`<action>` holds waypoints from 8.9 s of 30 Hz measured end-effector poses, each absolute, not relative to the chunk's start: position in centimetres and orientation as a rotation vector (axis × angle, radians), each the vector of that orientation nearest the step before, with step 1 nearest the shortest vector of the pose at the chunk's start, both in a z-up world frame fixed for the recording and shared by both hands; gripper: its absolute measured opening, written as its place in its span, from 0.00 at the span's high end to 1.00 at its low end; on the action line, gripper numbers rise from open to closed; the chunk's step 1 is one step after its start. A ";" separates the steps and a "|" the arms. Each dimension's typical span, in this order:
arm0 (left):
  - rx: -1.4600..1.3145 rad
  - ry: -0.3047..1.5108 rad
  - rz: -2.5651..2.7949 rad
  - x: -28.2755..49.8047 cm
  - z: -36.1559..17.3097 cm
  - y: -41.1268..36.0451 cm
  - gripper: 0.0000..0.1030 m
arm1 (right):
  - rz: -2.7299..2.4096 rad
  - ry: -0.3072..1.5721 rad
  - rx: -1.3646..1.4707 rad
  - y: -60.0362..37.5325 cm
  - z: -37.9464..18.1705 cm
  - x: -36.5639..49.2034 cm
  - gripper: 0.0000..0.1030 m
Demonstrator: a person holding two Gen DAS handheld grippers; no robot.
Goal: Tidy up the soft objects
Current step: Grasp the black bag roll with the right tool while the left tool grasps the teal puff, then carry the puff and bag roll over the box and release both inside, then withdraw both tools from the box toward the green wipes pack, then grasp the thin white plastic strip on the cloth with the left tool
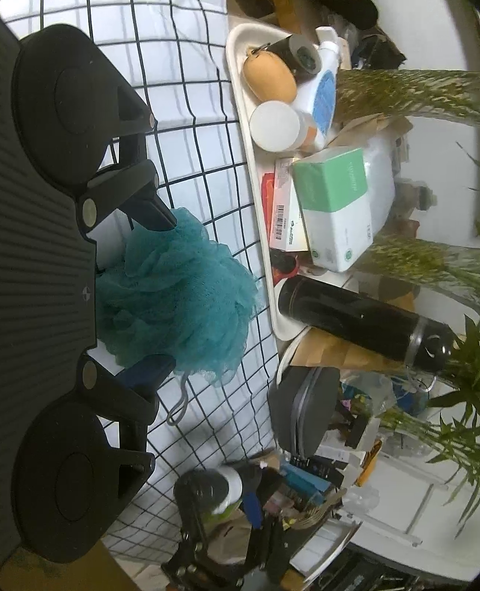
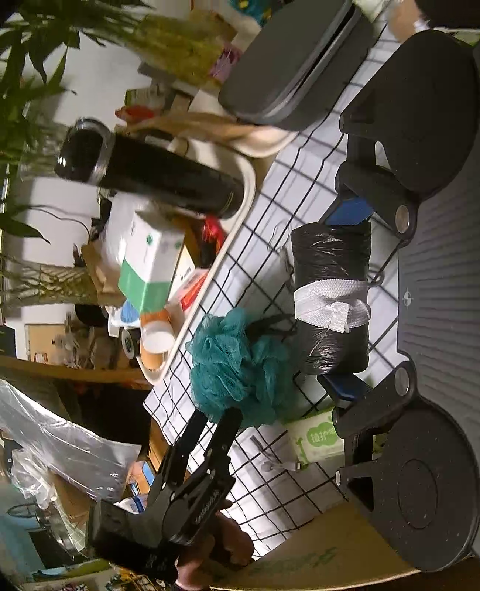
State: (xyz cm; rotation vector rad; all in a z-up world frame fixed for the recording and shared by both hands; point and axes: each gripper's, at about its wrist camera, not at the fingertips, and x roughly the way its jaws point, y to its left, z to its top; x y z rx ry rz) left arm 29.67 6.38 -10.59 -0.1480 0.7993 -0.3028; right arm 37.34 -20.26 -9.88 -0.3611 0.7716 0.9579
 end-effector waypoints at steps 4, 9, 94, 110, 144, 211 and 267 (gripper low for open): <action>-0.144 0.800 -0.311 30.4 -11.2 6.1 0.30 | 0.943 0.752 -0.346 -21.1 -9.3 36.9 0.21; -0.157 0.823 -0.324 30.9 -12.0 6.1 0.64 | 0.918 0.735 -0.340 -21.7 -8.8 36.7 0.21; 0.032 0.525 -0.402 4.5 5.6 0.3 0.82 | 0.924 0.503 -0.193 -25.6 -0.3 18.3 0.21; 0.027 0.590 -0.352 3.0 1.7 -1.2 0.53 | 0.916 0.505 -0.205 -25.8 -0.5 17.2 0.21; -0.059 0.781 -0.056 3.5 0.7 1.2 0.31 | 1.135 0.674 -0.367 -23.8 -2.3 15.6 0.00; -0.106 0.693 -0.074 9.0 0.7 3.3 0.30 | 0.579 0.658 -0.048 -27.4 -2.1 22.7 0.00; -0.105 0.926 -0.201 24.8 -9.4 9.1 0.31 | 0.505 0.760 -0.180 -24.1 -7.7 35.0 0.00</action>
